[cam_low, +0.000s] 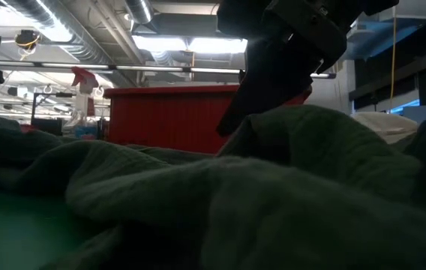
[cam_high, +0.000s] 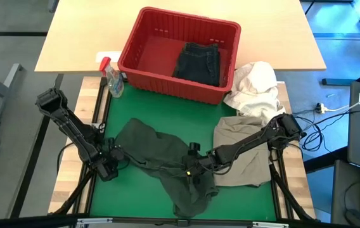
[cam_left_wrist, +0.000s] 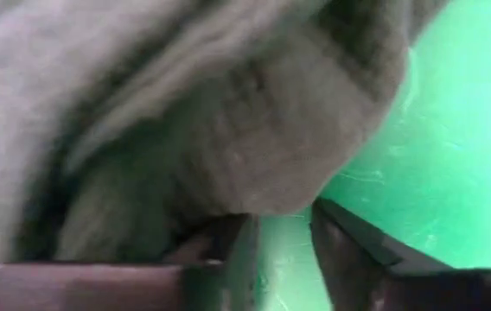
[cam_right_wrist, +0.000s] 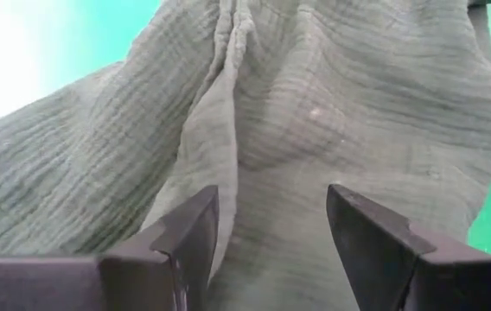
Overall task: Fold Laundry from Bin
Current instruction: Fold the green polo shirt
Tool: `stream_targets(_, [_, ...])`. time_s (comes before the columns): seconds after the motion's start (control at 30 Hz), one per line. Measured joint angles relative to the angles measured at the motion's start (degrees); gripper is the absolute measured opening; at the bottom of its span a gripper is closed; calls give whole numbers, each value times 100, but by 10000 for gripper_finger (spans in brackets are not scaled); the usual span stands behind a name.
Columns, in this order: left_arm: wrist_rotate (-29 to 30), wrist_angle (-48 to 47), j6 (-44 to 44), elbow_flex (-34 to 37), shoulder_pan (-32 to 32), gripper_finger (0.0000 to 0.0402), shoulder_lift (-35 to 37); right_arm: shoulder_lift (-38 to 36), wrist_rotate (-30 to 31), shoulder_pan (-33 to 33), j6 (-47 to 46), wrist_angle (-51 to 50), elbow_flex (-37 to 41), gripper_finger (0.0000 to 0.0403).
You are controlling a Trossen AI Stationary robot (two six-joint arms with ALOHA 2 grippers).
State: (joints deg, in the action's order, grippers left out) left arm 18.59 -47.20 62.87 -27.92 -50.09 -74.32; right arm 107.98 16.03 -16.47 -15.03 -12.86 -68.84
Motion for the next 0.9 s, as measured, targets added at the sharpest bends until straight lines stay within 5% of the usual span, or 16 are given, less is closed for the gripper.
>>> stream_targets(0.2, [218,-119,-202,40,26,12,-20,0,0,0,-10,4,0,216])
stream_targets(0.77, [-161,-1503,-802,-2083,24,0,5,2,-10,0,-10,118,2,216])
stream_targets(0.9, [-71,-1443,-607,-2131,-13,2,7,2,-12,0,-9,175,2,216])
